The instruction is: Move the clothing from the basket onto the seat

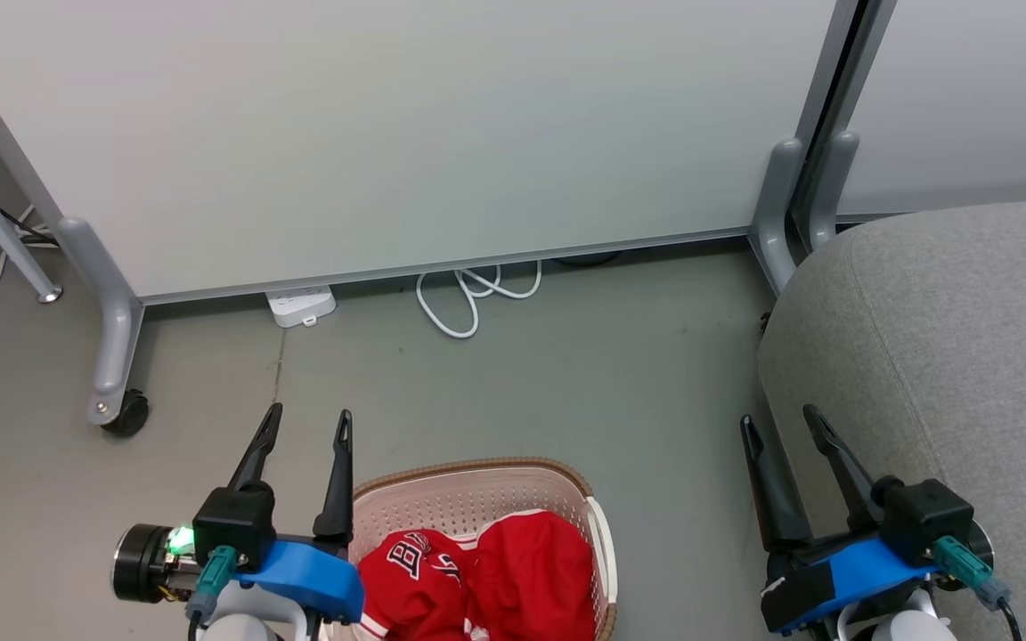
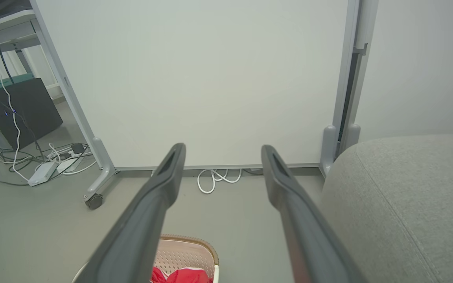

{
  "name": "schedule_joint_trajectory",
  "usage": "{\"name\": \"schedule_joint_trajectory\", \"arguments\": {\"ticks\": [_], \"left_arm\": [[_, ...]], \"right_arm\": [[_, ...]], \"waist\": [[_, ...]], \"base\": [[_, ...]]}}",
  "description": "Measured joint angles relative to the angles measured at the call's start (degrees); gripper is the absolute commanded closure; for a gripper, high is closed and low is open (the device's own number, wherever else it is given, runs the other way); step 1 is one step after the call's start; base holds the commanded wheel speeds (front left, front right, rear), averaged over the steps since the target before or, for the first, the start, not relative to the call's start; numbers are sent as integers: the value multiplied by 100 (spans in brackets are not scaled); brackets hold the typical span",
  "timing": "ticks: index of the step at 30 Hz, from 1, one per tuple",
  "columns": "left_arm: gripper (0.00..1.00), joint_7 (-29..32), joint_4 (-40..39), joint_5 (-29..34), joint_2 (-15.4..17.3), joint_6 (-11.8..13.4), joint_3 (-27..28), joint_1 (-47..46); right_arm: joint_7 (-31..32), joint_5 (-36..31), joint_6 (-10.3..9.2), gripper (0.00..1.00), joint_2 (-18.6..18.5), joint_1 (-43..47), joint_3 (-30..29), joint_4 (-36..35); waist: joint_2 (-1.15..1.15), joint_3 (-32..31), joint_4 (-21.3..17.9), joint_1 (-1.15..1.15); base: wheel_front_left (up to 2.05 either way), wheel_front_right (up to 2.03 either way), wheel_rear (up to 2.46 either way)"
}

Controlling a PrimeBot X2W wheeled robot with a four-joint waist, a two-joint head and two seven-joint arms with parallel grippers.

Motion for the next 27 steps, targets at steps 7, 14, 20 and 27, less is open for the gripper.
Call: {"name": "schedule_joint_trajectory", "arguments": {"ticks": [7,14,20,27], "left_arm": [[0,-1,298,109,90,-126,-221,-312],[0,-4,954,243,474,-202,-810,-943],[0,-5,1614,212,844,-231,-1707,-1555],[0,-5,2399,-68,1222,-235,-2806,-2263]], "right_arm": [[-1,-3,0,0,-1,-104,32,-21],[-4,-37,0,0,-2,-369,53,-89],[-5,-86,0,0,-4,-657,70,-160],[-5,-94,0,0,-5,-1039,112,-293]], "waist": [[0,175,-52,0],[0,582,-183,0],[0,1082,-345,0],[0,1767,-572,1]], "base": [[0,0,0],[0,0,0],[0,0,0],[0,0,0]]}}
